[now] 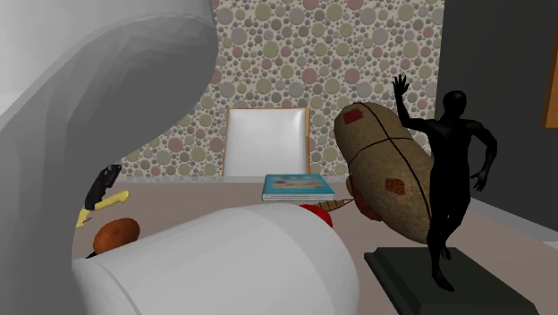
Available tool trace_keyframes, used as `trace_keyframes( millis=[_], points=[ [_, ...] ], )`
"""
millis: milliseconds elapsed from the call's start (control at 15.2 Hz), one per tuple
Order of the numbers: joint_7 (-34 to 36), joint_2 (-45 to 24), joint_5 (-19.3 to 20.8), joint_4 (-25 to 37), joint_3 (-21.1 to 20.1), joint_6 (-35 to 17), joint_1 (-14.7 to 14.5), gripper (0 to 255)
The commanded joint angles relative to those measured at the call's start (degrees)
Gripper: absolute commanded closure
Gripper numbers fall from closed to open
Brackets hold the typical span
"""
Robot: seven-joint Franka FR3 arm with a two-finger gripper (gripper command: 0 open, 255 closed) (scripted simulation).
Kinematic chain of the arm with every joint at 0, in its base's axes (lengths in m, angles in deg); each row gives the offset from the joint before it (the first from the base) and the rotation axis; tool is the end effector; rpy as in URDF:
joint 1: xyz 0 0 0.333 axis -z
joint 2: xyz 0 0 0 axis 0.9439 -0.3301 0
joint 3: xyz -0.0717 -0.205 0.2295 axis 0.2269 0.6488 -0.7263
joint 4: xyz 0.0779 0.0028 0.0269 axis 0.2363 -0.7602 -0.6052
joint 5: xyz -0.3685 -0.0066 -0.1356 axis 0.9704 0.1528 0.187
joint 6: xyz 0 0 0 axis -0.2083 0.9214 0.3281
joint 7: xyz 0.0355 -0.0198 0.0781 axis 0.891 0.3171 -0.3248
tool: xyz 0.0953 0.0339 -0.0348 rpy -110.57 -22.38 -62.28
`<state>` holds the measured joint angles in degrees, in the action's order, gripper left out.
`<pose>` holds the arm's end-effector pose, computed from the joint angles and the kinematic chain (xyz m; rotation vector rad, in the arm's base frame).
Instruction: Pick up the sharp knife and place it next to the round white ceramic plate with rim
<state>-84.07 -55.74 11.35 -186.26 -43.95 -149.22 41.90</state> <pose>0.5939 0.1320 0.4058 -2.8469 -1.2130 0.0043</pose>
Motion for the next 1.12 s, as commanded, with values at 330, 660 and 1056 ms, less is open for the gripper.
trace_keyframes(
  millis=[330, 660, 1056],
  points=[
    [-0.9, -2.3, -1.1, -2.7, -0.3, -4.8, 0.2, 255],
    [-1.0, -2.6, -1.3, -3.0, -0.3, -5.5, 0.2, 255],
    [-1.3, -2.9, -1.4, -2.8, -0.3, -5.5, 0.4, 0]
  ],
)
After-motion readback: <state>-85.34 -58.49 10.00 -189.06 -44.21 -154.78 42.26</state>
